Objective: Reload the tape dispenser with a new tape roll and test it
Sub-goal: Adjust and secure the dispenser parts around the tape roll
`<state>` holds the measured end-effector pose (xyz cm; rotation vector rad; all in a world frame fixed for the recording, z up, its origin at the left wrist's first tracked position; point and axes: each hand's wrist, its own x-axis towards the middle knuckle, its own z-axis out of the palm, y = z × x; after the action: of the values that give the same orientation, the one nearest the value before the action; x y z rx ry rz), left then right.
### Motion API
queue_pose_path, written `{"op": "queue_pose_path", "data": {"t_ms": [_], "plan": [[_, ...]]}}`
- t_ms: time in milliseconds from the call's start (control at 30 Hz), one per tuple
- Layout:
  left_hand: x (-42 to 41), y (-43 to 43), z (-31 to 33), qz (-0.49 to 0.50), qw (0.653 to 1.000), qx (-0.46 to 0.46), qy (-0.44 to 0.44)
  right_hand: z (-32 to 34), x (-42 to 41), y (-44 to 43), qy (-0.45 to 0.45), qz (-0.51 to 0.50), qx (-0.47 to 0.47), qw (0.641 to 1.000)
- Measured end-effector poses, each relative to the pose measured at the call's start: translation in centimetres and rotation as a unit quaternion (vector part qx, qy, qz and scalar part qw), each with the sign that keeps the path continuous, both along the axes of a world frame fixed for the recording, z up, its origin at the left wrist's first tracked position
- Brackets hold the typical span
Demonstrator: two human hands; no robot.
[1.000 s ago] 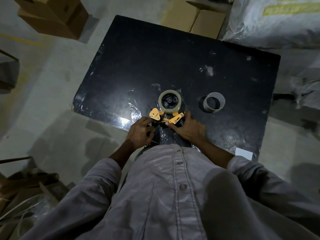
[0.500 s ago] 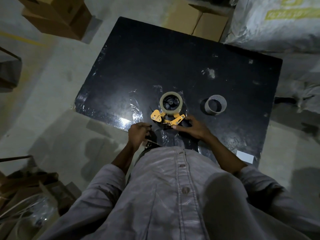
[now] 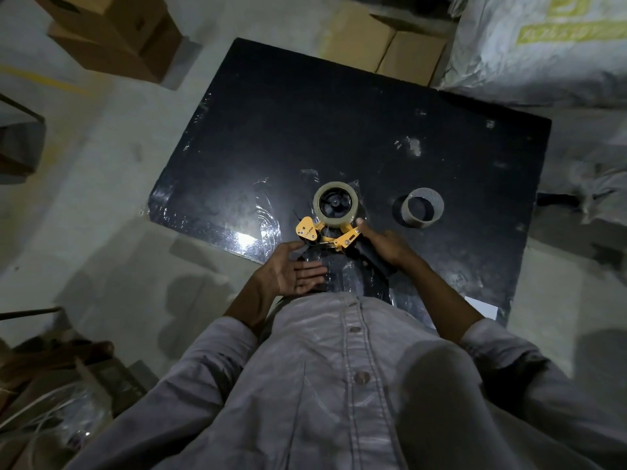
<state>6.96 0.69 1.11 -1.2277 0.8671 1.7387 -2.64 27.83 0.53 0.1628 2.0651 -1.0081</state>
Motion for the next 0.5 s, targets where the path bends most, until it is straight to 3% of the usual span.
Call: {"op": "queue_pose_path", "data": {"t_ms": [133, 267, 500], "plan": [[-0.3, 0.2, -0.1, 0.056, 0.998, -0.017, 0.002, 0.1, -1.1, 0.0, -0.170, -0.028, -0.123, 0.977], [-0.2, 0.2, -0.4, 0.098, 0.993, -0.064, 0.016, 0.0, -1.4, -0.3, -0.277, 0.008, -0.164, 0.947], [0.2, 0.3, -1.2, 0.117, 0.988, -0.092, 0.032, -1.2, -1.8, 0.1, -0.277, 0.014, -0.200, 0.940]]}}
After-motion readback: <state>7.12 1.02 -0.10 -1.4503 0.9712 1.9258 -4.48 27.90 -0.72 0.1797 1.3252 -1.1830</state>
